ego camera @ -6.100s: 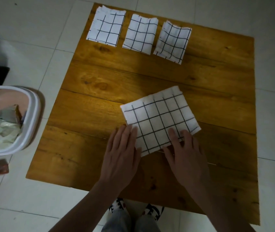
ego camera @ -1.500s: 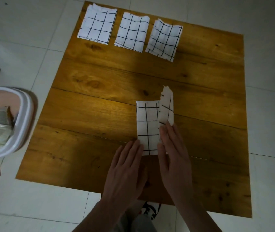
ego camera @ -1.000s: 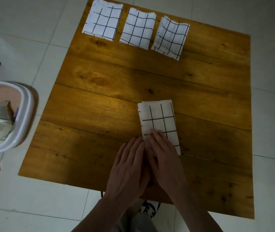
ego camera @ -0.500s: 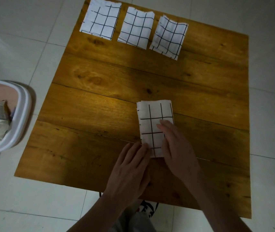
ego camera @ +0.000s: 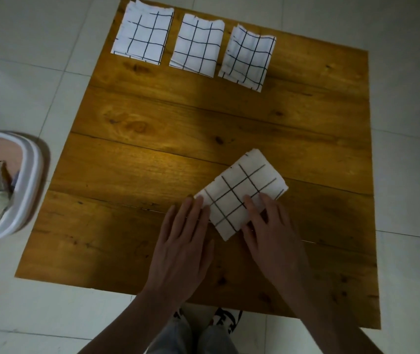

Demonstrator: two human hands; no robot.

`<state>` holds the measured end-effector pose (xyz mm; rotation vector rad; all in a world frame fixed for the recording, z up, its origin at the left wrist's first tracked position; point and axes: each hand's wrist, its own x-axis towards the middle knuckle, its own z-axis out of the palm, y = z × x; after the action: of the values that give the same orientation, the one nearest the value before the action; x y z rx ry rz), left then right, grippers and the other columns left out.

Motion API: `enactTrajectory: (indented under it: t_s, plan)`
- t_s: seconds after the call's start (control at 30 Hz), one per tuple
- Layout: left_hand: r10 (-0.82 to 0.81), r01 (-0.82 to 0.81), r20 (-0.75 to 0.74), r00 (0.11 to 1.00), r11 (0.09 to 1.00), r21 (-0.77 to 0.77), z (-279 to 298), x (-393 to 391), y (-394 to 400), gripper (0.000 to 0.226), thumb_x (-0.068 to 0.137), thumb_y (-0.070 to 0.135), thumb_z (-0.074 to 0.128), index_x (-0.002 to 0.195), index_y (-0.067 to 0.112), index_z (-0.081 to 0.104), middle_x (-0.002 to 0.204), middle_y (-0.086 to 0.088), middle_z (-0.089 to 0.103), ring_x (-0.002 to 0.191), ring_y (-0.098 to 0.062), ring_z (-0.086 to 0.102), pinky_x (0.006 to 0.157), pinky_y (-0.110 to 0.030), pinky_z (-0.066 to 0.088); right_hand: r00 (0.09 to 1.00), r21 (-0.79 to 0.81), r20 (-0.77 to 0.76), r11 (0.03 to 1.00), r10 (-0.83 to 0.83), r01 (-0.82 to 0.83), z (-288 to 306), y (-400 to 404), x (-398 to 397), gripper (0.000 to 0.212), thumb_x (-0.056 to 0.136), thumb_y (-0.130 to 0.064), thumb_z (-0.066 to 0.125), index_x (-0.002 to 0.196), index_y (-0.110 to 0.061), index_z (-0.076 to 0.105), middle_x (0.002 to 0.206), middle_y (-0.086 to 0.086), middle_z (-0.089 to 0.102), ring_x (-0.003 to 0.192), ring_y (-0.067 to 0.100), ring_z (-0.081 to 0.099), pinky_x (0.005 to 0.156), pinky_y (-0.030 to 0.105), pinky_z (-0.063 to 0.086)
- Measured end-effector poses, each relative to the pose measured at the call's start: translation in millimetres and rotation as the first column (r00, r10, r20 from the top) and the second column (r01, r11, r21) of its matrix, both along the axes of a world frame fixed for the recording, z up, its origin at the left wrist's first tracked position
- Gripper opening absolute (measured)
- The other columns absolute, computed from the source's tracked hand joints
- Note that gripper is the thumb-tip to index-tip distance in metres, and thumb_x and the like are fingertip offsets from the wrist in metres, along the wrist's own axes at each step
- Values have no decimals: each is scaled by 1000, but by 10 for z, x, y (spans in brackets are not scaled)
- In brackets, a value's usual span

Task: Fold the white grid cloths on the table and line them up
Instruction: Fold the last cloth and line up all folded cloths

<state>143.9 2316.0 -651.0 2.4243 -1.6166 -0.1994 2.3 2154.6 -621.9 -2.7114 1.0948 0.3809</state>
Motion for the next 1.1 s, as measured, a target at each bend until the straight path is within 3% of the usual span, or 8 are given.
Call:
enactTrajectory:
  t_s: [0.07, 0.2, 0.3, 0.37, 0.47, 0.57, 0.8, 1.1]
  plan:
    - [-51, 51, 6, 999, 999, 5, 0, -59, -24, 60, 109, 40, 39, 159, 7, 39, 169, -13, 31, 159, -28, 23, 125, -53, 27, 998, -26, -4, 998, -65, 65, 25, 116, 58, 65, 101, -54, 32, 158, -23, 39, 153, 15, 44, 137, 35, 47, 100, 49, 53]
    - [-162, 160, 51, 986, 986, 41, -79, -216, -26, 60, 109, 41, 36, 158, 8, 39, 167, -14, 35, 157, -28, 28, 124, -49, 24, 988, 22, -26, 988, -155, 156, 30, 231, 151, 67, 103, -56, 39, 162, -25, 30, 158, 13, 36, 142, 32, 40, 109, 47, 45]
    - [-160, 155, 70, 985, 985, 73, -120, -235, -28, 61, 108, 42, 36, 159, 9, 37, 168, -14, 32, 158, -29, 24, 125, -50, 20, 989, -75, 19, 987, -144, 145, 29, 264, 120, 62, 102, -54, 41, 154, -21, 47, 146, 13, 54, 130, 32, 56, 99, 47, 53]
    - [-141, 136, 61, 988, 988, 78, -120, -229, -42, 61, 108, 42, 36, 159, 8, 37, 169, -14, 30, 158, -30, 23, 125, -50, 20, 990, -134, 99, 985, -99, 112, -15, 264, 43, 59, 106, -52, 35, 151, -18, 51, 147, 12, 57, 133, 32, 58, 104, 45, 49]
    - [-128, 126, 36, 991, 990, 62, -105, -246, -70, 61, 109, 43, 35, 159, 8, 38, 169, -15, 28, 159, -31, 22, 126, -49, 19, 978, -128, 186, 989, 94, -71, -100, 289, -66, 59, 111, -46, 22, 158, -15, 38, 164, 8, 39, 153, 26, 35, 123, 45, 31]
    - [-127, 126, 10, 992, 991, 42, -100, -264, -73, 64, 110, 45, 31, 161, 8, 33, 170, -14, 26, 159, -31, 21, 125, -48, 20, 950, -95, 190, 968, 248, -234, -212, 358, -124, 59, 113, -46, 15, 163, -15, 27, 171, 6, 23, 159, 21, 19, 124, 46, 21]
    - [-139, 139, -28, 990, 990, 27, -171, -228, -7, 65, 110, 44, 30, 164, 8, 26, 173, -12, 18, 161, -28, 14, 125, -48, 21, 961, 21, 166, 974, 221, -227, -350, 393, -176, 68, 112, -56, 15, 166, -16, 15, 174, 3, 11, 161, 16, 5, 126, 41, 12]
    - [-172, 173, -29, 985, 984, 53, -226, -124, 27, 62, 112, 47, 30, 165, 14, 25, 174, -9, 17, 162, -24, 12, 127, -48, 19, 966, 55, 127, 971, 224, -232, -337, 269, -302, 70, 109, -63, 19, 166, -22, 15, 175, -2, 9, 161, 13, 4, 127, 45, 12]
